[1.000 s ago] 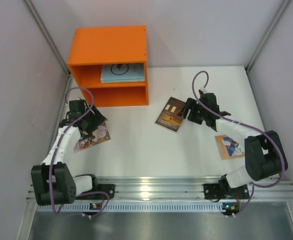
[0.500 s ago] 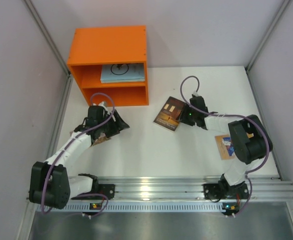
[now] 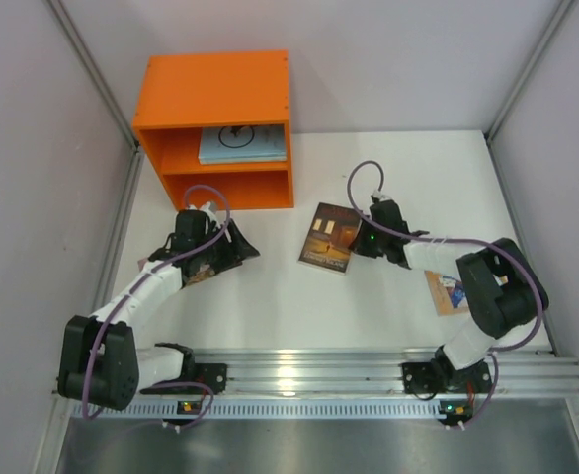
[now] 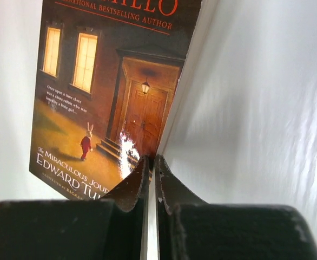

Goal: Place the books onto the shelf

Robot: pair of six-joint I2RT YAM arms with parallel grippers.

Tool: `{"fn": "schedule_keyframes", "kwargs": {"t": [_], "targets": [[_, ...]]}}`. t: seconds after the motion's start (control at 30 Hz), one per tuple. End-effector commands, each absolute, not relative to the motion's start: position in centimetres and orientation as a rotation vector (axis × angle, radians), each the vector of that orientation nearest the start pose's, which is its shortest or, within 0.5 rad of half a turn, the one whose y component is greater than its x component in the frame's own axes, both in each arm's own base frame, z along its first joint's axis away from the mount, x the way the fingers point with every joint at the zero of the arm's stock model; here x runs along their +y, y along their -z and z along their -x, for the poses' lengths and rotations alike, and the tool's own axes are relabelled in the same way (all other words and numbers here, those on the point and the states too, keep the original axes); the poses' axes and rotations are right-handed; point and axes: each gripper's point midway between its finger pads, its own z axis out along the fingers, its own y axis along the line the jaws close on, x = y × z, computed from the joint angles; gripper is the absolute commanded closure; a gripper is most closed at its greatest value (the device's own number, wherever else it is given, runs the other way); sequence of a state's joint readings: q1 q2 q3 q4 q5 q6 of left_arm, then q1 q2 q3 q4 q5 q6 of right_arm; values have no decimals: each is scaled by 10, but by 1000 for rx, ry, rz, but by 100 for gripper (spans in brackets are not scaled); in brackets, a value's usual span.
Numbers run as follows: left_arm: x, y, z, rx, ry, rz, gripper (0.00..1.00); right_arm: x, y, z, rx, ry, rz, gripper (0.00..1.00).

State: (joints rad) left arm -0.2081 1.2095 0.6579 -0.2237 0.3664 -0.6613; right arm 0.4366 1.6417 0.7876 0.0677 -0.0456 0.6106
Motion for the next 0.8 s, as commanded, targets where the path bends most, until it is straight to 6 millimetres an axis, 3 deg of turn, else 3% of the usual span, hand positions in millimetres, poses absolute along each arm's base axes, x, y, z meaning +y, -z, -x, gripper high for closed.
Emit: {"fn": "schedule_keyframes", "kwargs": {"t": [0.0,0.13,0.23,0.27,0.3,0.43,0.47,0.5,0.67,0.77], "targets": [[-166,-116,-290,2368,921,232,34,189,-4,-264,2630,-469,42,100],[-179,-109,-280,2396,975,189,34,205,-8,-216,2629,-619,146,100],[-192,-103,-270,2396,1021,160,40,207,-22,-203,2582,-683,128,100],[-195,-102,-269,2393,1043,169,45,207,-26,-201,2571,-704,103,100],[-199,-93,-261,2418,1057,169,62,208,-36,-202,2534,-732,100,98],[-207,-72,-251,2482,1054,181,92,210,-56,-204,2479,-763,96,77],[-208,-69,-250,2494,1048,189,97,211,-58,-205,2471,-765,106,64],[-211,-64,-246,2513,1046,189,100,212,-60,-206,2468,-765,108,59],[-222,-53,-240,2524,1071,229,100,206,-41,-205,2530,-698,130,39],[-232,-47,-236,2517,1120,243,100,207,-31,-205,2541,-694,130,35]]}}
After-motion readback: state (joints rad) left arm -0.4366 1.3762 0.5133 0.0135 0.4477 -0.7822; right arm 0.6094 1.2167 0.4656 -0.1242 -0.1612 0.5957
